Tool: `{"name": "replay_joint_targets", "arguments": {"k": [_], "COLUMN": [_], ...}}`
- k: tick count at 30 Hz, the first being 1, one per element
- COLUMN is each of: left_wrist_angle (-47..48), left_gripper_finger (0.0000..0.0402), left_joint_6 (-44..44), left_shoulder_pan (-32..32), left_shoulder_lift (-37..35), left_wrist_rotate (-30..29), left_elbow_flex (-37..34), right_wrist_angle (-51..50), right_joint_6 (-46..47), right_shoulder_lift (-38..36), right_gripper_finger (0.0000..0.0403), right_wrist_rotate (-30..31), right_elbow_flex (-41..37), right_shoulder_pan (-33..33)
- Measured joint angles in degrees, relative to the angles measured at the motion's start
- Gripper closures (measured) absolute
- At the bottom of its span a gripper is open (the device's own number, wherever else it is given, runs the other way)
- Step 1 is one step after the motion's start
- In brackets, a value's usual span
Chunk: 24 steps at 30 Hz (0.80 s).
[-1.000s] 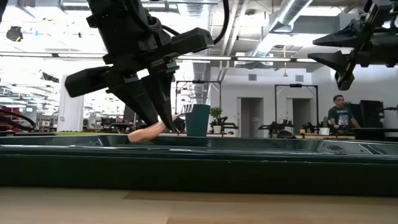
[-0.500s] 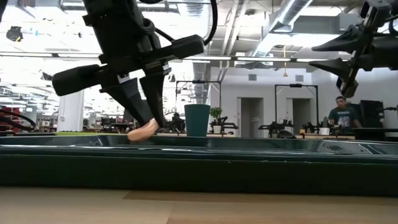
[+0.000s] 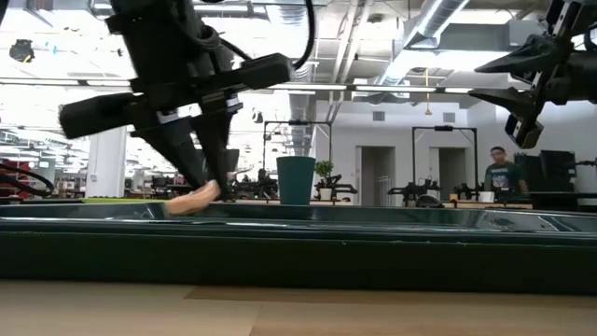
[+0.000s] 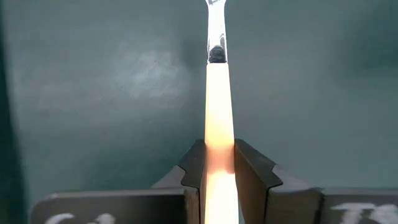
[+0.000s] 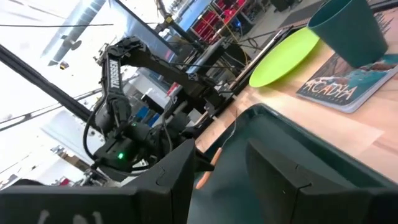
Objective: Pick and place plate/cup/fork/spoon on tray
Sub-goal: Put the orange fork on the left of the black tray
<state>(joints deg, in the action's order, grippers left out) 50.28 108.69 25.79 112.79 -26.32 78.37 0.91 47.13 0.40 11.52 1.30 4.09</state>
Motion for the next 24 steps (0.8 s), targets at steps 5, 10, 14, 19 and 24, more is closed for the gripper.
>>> {"name": "replay_joint_targets", "arguments": {"k": [5,10,14,19,24], "left_wrist_angle": [1.3,0.9,0.7,-0.9,-2.8], "left_gripper_finger": [0.0362,0.0362,0.0362,0.0362,0.0362], "left_joint_6": [2.6,3.0,3.2,3.6,3.2], "left_shoulder_pan": [0.5,0.3,0.2,0.1,-0.1], "left_shoulder_lift": [0.6,1.7,2.1,2.6,3.4], "left_wrist_rotate": [0.5,1.7,3.0,3.7,4.1], "left_elbow_flex": [0.0,0.0,0.0,0.0,0.1], "right_wrist_angle": [-0.3,-0.5,-0.5,-0.5,-0.5], "right_joint_6": [0.0,-0.5,-0.9,-0.9,-1.1], "right_shoulder_lift": [0.0,0.0,0.0,0.0,0.0], "right_gripper_finger": [0.0234,0.0234,0.0234,0.0234,0.0234], "right_wrist_rotate": [0.1,0.1,0.1,0.1,0.1], "right_elbow_flex": [0.0,0.0,0.0,0.0,0.0], "right_shoulder_pan": [0.0,0.0,0.0,0.0,0.0]}}
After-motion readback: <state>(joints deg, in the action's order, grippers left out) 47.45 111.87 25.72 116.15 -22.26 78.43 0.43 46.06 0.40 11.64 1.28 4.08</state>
